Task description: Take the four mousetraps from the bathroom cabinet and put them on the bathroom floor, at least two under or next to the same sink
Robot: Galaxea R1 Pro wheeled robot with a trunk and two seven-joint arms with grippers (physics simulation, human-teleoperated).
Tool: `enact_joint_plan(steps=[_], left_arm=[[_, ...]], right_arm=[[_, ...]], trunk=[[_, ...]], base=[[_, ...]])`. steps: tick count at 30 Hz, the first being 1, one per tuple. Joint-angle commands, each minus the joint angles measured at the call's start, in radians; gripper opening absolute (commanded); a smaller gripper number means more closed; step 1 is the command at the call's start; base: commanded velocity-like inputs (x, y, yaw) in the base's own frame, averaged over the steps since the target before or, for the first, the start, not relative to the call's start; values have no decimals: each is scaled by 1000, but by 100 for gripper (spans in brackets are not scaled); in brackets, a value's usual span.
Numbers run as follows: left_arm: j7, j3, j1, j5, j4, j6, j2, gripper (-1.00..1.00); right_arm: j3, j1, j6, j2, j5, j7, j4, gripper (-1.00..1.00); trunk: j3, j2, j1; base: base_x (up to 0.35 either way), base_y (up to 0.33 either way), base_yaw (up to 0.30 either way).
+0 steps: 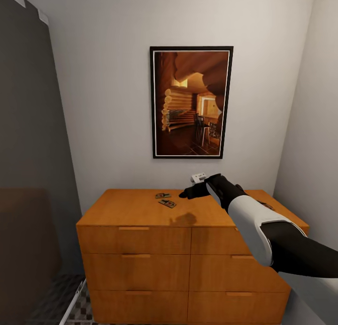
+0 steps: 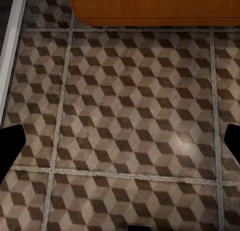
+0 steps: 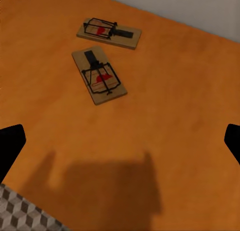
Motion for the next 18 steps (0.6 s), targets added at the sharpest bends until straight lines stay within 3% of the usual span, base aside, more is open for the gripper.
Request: enact_joint_plan(steps=[1,18], left_arm=[[2,1,-1,0,1,-3,0,100],[2,1,-1,0,5,-3,0,100]], right_arm=[[4,0,3,0,9,7,-2,100],[4,15,3,0,9,86,-2,100]], trunk=[[-1,-1,0],[-1,-1,0]], base=[[0,0,0],[0,0,0]])
